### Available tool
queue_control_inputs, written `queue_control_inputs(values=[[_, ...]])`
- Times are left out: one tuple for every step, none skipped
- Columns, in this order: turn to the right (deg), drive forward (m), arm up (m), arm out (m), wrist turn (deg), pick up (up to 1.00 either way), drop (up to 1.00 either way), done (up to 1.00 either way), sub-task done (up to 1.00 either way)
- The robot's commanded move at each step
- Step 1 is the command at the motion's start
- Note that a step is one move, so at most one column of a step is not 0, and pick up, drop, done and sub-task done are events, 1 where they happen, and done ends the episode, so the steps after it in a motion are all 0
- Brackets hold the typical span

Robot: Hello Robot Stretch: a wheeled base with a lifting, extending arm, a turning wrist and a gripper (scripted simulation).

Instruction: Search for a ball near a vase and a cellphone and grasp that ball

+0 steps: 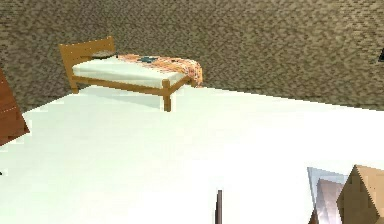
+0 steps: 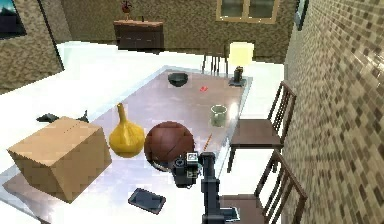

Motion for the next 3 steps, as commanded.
queue_control_inputs(values=[[0.0, 0.0, 0.0, 0.0, 0.0, 1.0, 0.0, 0.0, 0.0], [0.0, 0.0, 0.1, 0.0, 0.0, 0.0, 0.0, 0.0, 0.0], [0.0, 0.0, 0.0, 0.0, 0.0, 0.0, 0.0, 1.0, 0.0]])
